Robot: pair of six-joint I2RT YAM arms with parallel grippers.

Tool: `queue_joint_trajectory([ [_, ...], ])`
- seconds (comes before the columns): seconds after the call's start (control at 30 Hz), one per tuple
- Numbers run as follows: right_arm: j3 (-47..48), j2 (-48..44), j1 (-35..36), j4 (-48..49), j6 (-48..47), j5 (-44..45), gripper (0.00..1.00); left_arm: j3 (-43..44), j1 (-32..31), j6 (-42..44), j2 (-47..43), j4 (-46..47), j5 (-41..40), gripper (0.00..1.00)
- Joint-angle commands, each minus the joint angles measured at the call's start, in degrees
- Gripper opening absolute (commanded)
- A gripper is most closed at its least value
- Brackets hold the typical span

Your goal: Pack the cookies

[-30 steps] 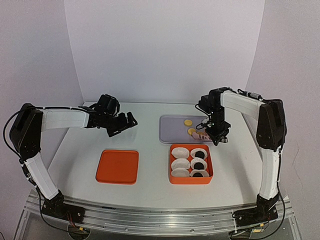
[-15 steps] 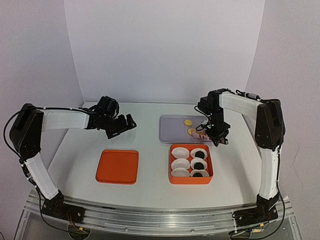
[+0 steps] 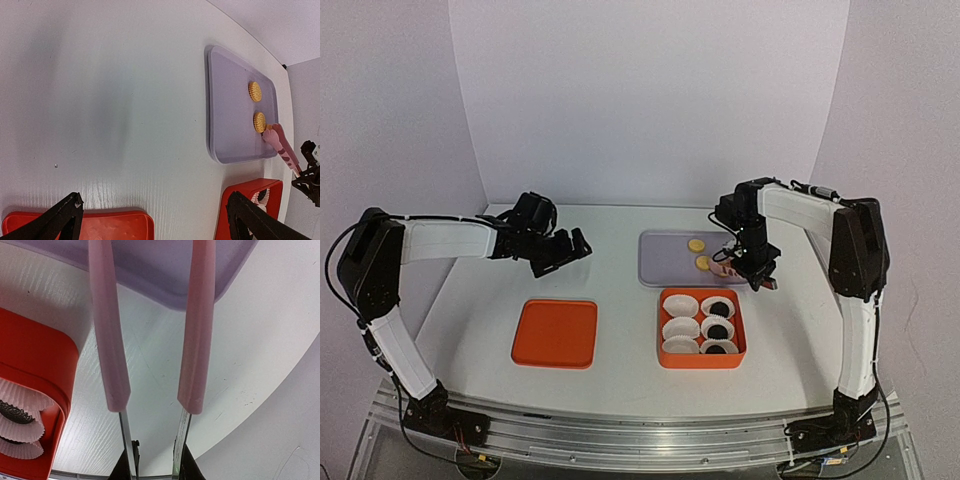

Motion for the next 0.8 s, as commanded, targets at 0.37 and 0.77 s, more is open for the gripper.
queue_joint_trajectory([
  [0.37, 0.3, -14.1, 1.4, -18.5, 4.3, -2.4, 0.00, -1.1, 0.2, -0.1, -4.7, 0.0, -0.2, 1.00],
  [0.77, -5.0, -18.5, 17.5, -21.7, 8.4, -9.7, 0.00, -2.7, 0.2, -0.3, -7.6, -0.2, -1.3, 1.00],
])
